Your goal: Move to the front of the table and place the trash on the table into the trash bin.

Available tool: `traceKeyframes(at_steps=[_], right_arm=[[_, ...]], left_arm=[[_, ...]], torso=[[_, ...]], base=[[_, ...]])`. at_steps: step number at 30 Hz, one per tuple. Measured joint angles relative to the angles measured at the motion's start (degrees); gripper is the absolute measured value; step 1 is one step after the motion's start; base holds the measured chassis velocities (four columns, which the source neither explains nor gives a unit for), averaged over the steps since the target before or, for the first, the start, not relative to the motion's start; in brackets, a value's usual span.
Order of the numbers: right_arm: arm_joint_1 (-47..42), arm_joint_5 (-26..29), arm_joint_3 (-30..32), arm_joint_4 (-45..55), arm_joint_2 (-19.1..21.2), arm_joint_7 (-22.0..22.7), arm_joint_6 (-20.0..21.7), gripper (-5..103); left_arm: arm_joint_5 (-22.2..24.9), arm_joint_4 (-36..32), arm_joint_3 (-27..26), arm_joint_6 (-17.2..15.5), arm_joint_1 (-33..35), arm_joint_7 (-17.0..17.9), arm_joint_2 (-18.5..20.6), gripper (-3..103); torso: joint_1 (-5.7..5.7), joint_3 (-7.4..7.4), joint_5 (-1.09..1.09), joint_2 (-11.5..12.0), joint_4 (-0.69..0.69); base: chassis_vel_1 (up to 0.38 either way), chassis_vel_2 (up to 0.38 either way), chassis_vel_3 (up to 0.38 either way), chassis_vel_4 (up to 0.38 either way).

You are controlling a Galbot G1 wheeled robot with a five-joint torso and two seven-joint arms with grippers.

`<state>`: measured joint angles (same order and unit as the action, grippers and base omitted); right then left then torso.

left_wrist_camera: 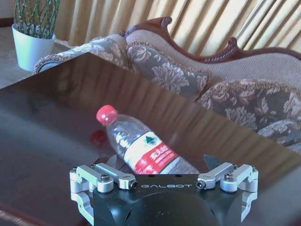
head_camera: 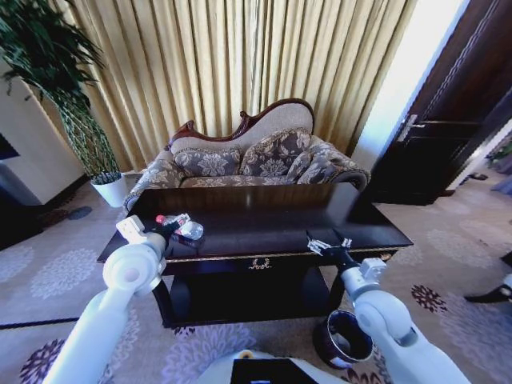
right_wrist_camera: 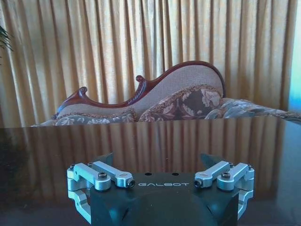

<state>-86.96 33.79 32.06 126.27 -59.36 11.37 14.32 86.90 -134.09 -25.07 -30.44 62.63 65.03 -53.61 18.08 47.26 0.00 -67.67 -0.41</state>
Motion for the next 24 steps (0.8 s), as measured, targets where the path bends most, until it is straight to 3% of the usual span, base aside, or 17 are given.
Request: traceKeyframes(at_steps=[4,11,18,24], right_arm=[[1.0,-0.1,-0.7,-1.0,-0.6,-0.9,0.0,100],[1.7,1.8,0.4,-0.8,-1.1,-1.1,-0.4,100],[3.6,6.5,1.8,1.1,-0.1,-0.9,-1.7,100],[4.4,7.3,2.6,1.9,1.1,-0.8,-1.8,100]], left_arm=[[2.6,-0.7,-1.6,0.2,0.5,0.4,1.9,100],[3.0,-0.6,-3.6,0.4,0.5,0.0,3.6,100],[3.1,0.6,-3.4,0.4,0.2,-0.3,3.5,100],[3.0,1.6,-2.2,0.5,-0.4,-0.3,2.9,100]], torso=[[0.00,0.00,0.00,0.0,0.00],[0.00,0.00,-0.01,0.0,-0.01],[0.01,0.00,0.00,0.0,-0.01],[0.00,0.00,0.00,0.0,-0.01]], base=[[0.000,0.000,0.000,0.000],[0.000,0.000,0.000,0.000],[0.000,0.000,0.000,0.000],[0.000,0.000,0.000,0.000]])
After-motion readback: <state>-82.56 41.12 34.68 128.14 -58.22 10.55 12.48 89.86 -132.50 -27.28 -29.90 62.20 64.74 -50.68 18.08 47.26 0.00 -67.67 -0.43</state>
